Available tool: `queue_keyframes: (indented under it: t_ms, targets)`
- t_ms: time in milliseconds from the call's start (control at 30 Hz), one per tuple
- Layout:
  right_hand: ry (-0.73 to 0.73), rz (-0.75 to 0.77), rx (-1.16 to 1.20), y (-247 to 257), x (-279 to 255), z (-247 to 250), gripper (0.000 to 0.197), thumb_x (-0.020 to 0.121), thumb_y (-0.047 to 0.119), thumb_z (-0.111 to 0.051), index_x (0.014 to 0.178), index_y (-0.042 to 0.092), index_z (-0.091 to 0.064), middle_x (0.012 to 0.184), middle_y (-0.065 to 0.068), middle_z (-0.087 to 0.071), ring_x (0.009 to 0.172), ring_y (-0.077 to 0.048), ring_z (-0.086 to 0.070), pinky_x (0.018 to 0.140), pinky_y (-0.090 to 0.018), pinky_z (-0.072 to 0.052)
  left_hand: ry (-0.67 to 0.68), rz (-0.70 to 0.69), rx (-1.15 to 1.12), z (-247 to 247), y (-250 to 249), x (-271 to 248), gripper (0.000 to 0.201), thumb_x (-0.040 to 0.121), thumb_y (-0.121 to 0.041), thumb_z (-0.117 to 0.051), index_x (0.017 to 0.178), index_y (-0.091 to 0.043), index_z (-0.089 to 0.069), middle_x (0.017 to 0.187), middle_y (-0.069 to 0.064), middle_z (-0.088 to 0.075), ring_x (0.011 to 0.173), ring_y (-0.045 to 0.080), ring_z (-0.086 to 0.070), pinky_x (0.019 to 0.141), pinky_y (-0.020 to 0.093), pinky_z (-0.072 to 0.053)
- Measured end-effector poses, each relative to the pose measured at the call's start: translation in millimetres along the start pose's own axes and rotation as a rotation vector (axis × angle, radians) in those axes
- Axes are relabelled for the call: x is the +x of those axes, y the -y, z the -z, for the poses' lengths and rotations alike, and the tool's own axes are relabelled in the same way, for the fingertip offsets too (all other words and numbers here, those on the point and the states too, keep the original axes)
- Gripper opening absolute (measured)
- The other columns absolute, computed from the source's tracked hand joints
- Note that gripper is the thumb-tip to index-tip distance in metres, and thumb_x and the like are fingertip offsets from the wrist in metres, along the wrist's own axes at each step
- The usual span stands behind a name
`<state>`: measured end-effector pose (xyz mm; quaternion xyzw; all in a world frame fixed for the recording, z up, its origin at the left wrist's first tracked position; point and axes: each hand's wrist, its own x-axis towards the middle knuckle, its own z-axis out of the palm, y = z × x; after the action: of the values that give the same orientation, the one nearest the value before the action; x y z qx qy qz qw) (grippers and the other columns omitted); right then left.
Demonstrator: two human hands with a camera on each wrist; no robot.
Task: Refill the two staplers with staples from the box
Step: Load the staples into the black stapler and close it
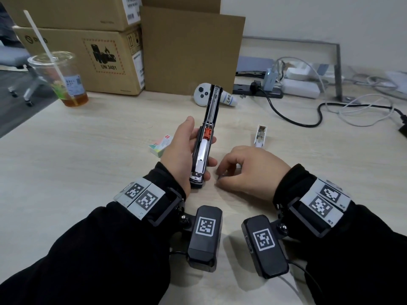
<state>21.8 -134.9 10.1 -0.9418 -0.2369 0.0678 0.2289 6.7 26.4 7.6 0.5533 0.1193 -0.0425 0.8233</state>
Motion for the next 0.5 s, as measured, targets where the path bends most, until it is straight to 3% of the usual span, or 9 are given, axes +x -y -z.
queue_keyframes:
  t_ms: [133, 300, 500]
  targets:
    - [-0.036, 0.028, 0.056, -2.7, 0.7, -2.4, 0.011, 0.079, 0.036, -0.076, 0.084, 0.027, -0.072, 0.091, 0.011, -0.066, 0.087, -0.003, -0.061, 0.083, -0.027, -0.05, 0.002, 0.011, 0.01, 0.1, -0.9, -0.6, 0.052, 0.097, -0.059, -0.039, 0.103, -0.014, -0.065, 0.129, 0.018, -0.065, 0.056, 0.021, -0.059, 0.043, 0.027, -0.04]
    - [-0.111, -0.002, 0.161, -6.7, 1.4, -4.7, 0.01, 0.079, 0.036, -0.079, 0.088, 0.033, -0.076, 0.081, 0.015, -0.069, 0.072, 0.006, -0.058, 0.064, -0.007, -0.04, 0.005, 0.017, 0.015, -0.2, -1.1, -0.8, 0.055, 0.096, -0.06, -0.039, 0.111, -0.013, -0.063, 0.129, 0.016, -0.067, 0.054, 0.021, -0.06, 0.044, 0.027, -0.041]
    - [-0.089, 0.0, 0.192, -6.0, 2.0, -4.3, 0.004, 0.082, 0.034, -0.077, 0.084, 0.03, -0.078, 0.084, 0.011, -0.071, 0.084, -0.004, -0.063, 0.078, -0.022, -0.048, -0.001, 0.027, 0.03, -0.5, -2.6, -2.0, 0.053, 0.097, -0.06, -0.038, 0.107, -0.014, -0.064, 0.129, 0.015, -0.067, 0.057, 0.022, -0.06, 0.046, 0.027, -0.041]
